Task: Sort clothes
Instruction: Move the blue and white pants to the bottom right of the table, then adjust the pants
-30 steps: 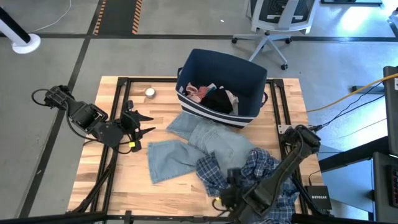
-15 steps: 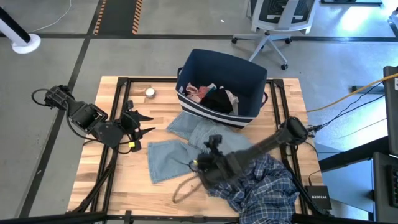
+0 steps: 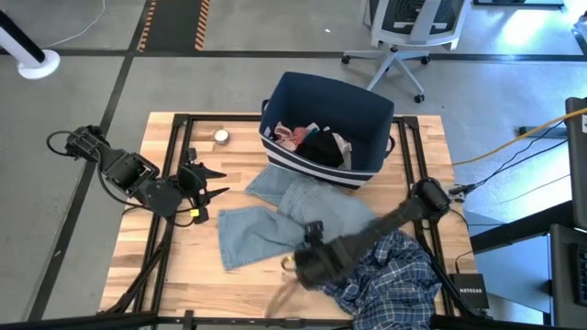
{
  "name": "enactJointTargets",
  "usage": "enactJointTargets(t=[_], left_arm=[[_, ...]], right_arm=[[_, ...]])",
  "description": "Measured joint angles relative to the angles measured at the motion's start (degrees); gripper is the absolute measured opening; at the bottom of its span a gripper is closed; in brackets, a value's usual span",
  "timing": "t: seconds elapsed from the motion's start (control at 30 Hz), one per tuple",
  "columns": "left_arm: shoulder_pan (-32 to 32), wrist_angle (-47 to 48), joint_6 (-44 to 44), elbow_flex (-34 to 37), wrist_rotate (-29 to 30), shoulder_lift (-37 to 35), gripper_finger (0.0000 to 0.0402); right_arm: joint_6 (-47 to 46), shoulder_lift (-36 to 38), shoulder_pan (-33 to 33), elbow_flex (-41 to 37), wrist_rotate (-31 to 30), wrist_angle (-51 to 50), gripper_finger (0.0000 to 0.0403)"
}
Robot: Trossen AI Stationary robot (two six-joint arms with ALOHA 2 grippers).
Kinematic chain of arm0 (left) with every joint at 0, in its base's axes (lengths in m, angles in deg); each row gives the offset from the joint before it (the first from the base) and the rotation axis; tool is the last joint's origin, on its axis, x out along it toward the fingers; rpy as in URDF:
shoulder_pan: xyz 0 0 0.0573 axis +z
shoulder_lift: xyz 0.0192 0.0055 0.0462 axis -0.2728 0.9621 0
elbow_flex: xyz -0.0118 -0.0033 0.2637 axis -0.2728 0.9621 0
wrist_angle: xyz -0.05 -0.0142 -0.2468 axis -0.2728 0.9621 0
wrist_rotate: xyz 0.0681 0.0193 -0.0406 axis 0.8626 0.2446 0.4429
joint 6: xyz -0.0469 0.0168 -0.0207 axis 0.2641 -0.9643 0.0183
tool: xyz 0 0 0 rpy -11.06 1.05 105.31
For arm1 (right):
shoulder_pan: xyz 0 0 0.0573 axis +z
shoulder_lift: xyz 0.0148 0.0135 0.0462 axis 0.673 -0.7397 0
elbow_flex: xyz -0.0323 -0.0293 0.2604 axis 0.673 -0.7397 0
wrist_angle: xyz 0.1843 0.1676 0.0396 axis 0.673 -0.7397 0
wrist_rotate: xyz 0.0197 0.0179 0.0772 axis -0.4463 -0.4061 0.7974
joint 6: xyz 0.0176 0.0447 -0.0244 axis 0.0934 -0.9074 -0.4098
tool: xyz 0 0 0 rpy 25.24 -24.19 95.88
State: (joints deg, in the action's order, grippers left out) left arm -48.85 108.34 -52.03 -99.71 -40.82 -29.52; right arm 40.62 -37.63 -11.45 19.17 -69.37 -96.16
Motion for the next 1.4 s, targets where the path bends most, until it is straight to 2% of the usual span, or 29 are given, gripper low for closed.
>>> enactJointTargets(t=[0.13, 0.3, 0.6, 0.73, 0.87, 1.0, 1.07, 1.13, 1.27, 1.4], left_arm=[[0.00, 0.00, 0.03, 0.00, -0.01, 0.02, 0.0158], [0.00, -0.01, 0.57, -0.01, 0.00, 0.02, 0.0158], [0.00, -0.01, 0.55, 0.00, 0.00, 0.02, 0.0158], [0.00, -0.01, 0.70, -0.01, -0.01, 0.02, 0.0158], [0.00, -0.01, 0.81, 0.00, -0.02, 0.02, 0.0158], [0.00, -0.01, 0.85, 0.00, 0.00, 0.02, 0.0158], [0.00, 0.01, 0.85, 0.00, -0.02, 0.02, 0.0158], [0.00, -0.02, 0.85, -0.02, -0.01, 0.02, 0.0158], [0.00, -0.01, 0.85, 0.00, -0.02, 0.02, 0.0158], [0.00, -0.03, 0.85, 0.00, -0.02, 0.02, 0.0158]], right_arm=[[-4.77, 0.28, 5.27, 0.02, 3.69, -3.69, 0.0253], [-15.72, 0.28, 11.62, 0.02, 7.04, -13.31, 0.0253], [-31.33, 0.28, 20.11, 0.02, 17.62, -26.49, 0.0253], [-34.35, 0.28, 22.58, 0.02, 23.70, -28.38, 0.0253], [-36.19, 0.28, 24.63, 0.02, 32.95, -28.91, 0.0253], [-37.49, 0.28, 25.09, 0.31, 41.38, -29.34, 0.0253], [-37.53, 0.26, 24.63, 1.94, 43.47, -30.13, 0.0253], [-37.53, 0.31, 23.99, 3.99, 43.48, -30.32, 0.0253], [-37.07, 0.33, 21.93, 9.70, 39.41, -31.37, 0.0253], [-36.41, 0.33, 19.42, 15.47, 29.59, -31.84, 0.0253]])
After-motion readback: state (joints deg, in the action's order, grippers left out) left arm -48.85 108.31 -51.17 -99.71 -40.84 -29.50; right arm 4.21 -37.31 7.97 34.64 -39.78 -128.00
